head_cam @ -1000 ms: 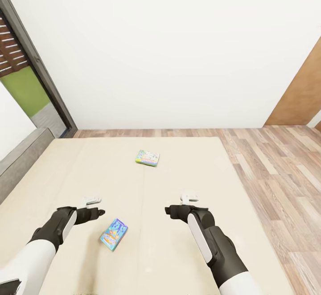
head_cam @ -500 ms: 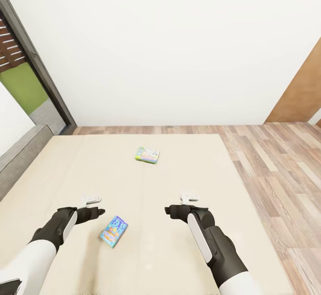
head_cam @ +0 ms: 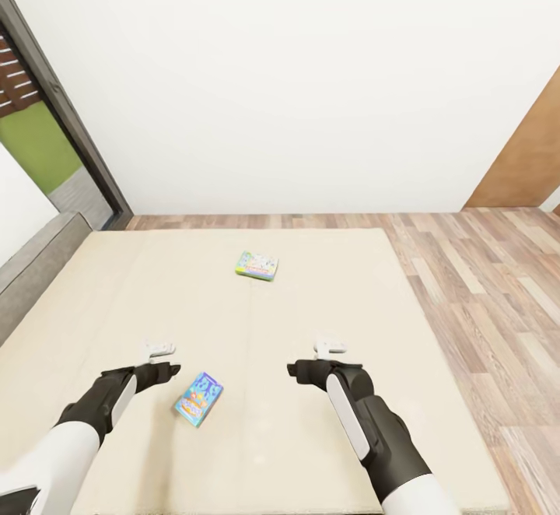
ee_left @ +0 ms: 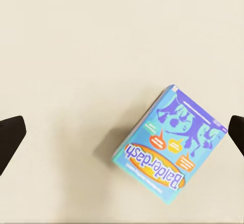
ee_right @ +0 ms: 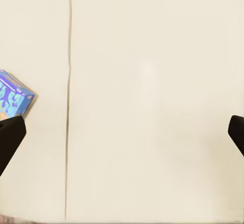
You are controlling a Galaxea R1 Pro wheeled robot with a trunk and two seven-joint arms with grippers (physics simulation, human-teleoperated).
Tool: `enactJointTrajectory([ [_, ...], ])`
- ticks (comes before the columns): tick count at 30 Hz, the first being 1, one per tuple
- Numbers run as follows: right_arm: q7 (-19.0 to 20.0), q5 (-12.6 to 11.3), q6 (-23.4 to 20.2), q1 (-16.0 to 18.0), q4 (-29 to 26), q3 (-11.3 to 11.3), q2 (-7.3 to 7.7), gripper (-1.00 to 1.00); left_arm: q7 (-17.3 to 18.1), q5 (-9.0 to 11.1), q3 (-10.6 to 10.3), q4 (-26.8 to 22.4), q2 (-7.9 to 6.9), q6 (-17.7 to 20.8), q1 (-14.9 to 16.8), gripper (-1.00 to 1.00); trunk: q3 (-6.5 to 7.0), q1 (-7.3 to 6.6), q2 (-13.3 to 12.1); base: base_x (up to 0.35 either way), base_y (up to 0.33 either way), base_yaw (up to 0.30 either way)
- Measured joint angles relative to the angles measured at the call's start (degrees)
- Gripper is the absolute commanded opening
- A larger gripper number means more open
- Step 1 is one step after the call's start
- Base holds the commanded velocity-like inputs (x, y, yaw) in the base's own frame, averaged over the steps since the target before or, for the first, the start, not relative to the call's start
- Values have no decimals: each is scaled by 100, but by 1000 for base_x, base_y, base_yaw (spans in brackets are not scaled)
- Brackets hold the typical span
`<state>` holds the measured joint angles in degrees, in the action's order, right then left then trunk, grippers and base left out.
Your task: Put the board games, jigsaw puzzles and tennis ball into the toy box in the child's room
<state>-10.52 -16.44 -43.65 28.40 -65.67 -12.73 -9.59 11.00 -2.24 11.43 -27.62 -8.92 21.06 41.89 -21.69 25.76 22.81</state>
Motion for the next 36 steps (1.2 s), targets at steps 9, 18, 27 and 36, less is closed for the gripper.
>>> enactJointTrajectory([
  [9,0,-9,5,2,130,-6,0,100,-7,-10,-2,351,8,-516,0,100,-83,0,0,0,0,0],
  [18,0,-5,35,3,139,-8,0,100,-13,-14,-2,393,11,-577,1,100,-166,0,0,0,0,0],
  [27,0,-1,49,4,156,-11,0,100,-22,-10,-7,426,17,-841,1,100,-249,0,0,0,0,0],
  [36,0,-3,49,4,165,-11,0,100,-184,-19,-5,634,18,-968,1,100,-332,0,1,0,0,0],
])
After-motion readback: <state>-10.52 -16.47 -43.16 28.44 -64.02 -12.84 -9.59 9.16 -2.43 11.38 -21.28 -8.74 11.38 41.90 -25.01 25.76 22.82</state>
